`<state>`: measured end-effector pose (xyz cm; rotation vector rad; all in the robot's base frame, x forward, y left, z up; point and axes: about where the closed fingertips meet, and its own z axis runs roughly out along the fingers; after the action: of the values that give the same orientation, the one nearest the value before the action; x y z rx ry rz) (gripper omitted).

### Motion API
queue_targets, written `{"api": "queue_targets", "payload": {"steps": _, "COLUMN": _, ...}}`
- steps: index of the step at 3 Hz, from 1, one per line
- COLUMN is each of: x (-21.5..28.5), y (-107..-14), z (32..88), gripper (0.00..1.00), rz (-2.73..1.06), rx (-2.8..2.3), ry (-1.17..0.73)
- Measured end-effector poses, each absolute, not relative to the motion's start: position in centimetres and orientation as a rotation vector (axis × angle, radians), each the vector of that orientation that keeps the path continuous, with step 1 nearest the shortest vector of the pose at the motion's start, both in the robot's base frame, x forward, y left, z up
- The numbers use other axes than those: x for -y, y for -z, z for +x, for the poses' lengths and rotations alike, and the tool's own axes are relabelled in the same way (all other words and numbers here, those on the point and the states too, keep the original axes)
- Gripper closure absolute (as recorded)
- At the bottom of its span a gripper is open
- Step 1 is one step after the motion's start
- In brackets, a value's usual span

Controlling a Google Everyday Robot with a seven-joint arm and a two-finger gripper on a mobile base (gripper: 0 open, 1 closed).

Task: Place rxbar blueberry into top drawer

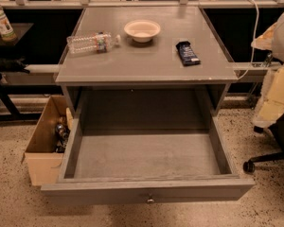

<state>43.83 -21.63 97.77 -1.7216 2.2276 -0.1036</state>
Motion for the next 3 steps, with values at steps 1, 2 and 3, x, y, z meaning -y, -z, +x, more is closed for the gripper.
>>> {"api": "queue_targets", "payload": {"steps": 1, "x": 21.6, "y": -97.8, "z": 43.8, "gripper": 0.00, "rz": -1.722, "rx": -2.228, "ry": 0.104}}
{"api": "queue_targets", "payload": {"steps": 2, "x": 22.9, "y": -97.5, "z": 47.6, "gripper": 0.00, "rz": -1.634, "rx": -2.207, "ry": 0.050}}
{"api": "queue_targets", "payload": {"steps": 3, "x": 24.3, "y": -96.5, "z": 54.0, "gripper": 0.00, "rz": -1.538, "rx": -2.162, "ry": -0.048}}
